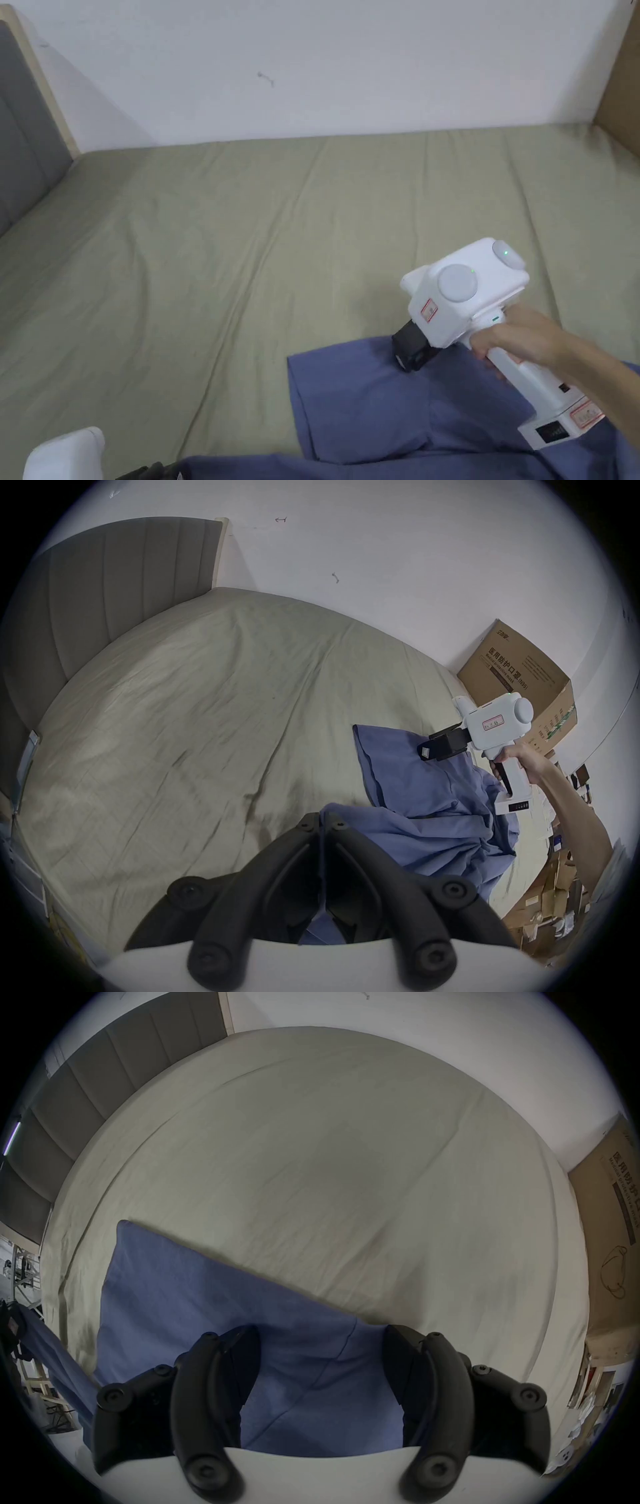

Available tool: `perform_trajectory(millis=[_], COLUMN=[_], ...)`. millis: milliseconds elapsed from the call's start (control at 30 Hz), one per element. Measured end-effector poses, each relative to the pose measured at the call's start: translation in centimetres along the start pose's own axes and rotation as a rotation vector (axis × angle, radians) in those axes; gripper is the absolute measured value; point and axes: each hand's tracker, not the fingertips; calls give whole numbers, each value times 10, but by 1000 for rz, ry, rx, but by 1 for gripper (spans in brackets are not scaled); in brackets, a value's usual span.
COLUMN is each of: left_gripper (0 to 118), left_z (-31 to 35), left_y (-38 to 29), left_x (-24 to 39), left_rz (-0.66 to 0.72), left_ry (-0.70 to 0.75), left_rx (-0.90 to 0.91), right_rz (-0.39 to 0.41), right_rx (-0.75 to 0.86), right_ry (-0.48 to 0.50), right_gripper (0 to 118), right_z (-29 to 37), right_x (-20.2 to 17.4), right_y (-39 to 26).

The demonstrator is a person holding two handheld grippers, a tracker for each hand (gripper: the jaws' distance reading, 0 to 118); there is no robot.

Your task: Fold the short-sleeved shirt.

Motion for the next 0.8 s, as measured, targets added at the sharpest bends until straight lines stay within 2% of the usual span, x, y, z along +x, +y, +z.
perform_trajectory(millis=[133, 200, 233, 333, 367, 400, 467, 533, 567, 600, 633, 733, 800], left_gripper=[0, 0, 0, 0, 0, 0, 0, 0, 0, 0, 0, 0, 0], left_z=[0, 1, 1, 0, 0, 0, -1, -2, -2, -2, -2, 0, 5], left_y=[1, 0, 0, 0, 0, -1, 0, 0, 1, 1, 2, 5, 9], left_x=[0, 0, -1, -4, -4, -5, -6, -6, -6, -5, -4, 0, 4], left_rz=[3, 3, 7, 20, 26, 28, 27, 24, 27, 28, 27, 25, 25], left_ry=[-20, -17, -18, -25, -21, -21, -20, -14, -9, -9, -9, -2, 22], left_rx=[0, 2, 4, 5, 1, 1, 1, 1, 0, 4, 8, 9, 17], right_rz=[13, 4, 16, 2, 13, 28, -14, -55, -60, -74, -79, -115, -167], right_rx=[1, 46, 81, -10, -17, 41, 34, 24, 34, 48, 63, 63, 146], right_ry=[11, -64, -59, 14, 9, -29, -13, 28, 11, 3, -16, -15, -27], right_gripper=[78, 78, 78, 78, 77, 77, 75, 61, 47, 9, 4, 4, 4], right_z=[13, 4, 10, -12, -4, 0, 6, 1, 3, 5, 2, 2, 6], right_x=[-7, 2, 24, 17, 20, 21, 28, 24, 25, 27, 24, 24, 28], right_y=[11, 4, 14, 5, 3, -1, -2, 1, 1, 1, 2, 1, 6])
